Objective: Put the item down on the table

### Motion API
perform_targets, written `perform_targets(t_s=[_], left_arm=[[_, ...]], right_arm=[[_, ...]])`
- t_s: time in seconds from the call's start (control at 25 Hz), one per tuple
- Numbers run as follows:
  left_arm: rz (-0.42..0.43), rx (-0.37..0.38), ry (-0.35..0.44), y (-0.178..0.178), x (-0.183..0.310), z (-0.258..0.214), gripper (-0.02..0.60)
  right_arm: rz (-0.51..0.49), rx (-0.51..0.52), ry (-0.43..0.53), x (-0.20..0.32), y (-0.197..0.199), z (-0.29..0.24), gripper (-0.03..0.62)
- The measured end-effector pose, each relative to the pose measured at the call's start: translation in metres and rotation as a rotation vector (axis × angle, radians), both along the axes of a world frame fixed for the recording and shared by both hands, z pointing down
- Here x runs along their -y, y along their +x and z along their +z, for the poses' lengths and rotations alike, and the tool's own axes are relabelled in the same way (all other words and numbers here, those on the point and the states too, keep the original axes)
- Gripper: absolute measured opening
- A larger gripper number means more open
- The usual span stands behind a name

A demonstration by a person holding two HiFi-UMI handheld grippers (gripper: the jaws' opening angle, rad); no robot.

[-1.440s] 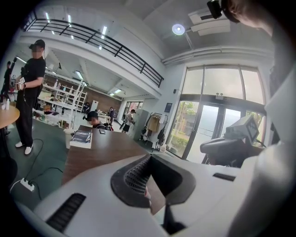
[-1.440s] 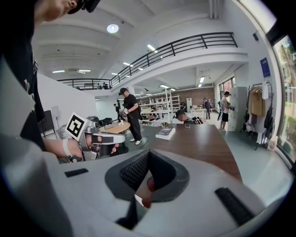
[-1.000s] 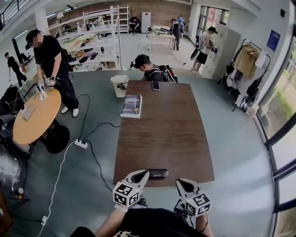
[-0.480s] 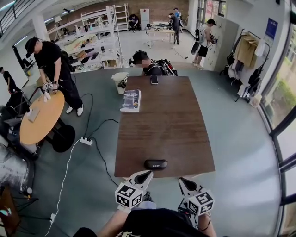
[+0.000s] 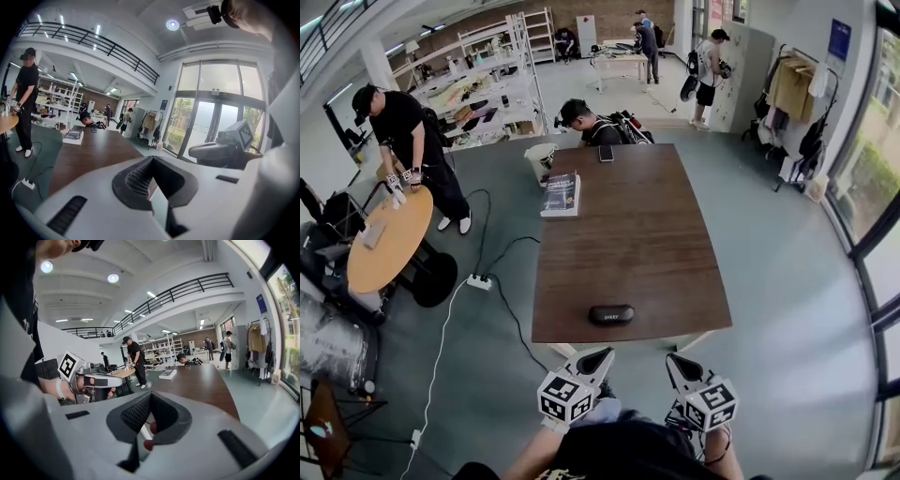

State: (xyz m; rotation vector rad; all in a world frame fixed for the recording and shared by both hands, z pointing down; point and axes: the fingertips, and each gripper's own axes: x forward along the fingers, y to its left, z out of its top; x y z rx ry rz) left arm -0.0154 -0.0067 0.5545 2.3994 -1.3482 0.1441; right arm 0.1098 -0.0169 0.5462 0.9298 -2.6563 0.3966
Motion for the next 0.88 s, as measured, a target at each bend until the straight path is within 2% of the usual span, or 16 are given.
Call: perform_targets(t_s=[0.32, 0.6, 0.88], left_arm=[[0.060, 0.021, -0.004, 0.028, -0.046, 0.007, 0.006], [0.047, 0.005, -0.014, 0.026, -0.074, 0.020, 0.006], [0.063, 0.000, -0.009, 0.029, -0.082, 0.025, 0.006]], right_arm=[[-0.015, 0.011, -0.013, -0.039, 0.012, 0.011, -0.015], [-0.040, 0.013, -0.008, -0.065, 0.004, 0.023, -0.015], [-0.029, 0.020, -0.004, -0.076, 0.003, 0.029, -0.015]])
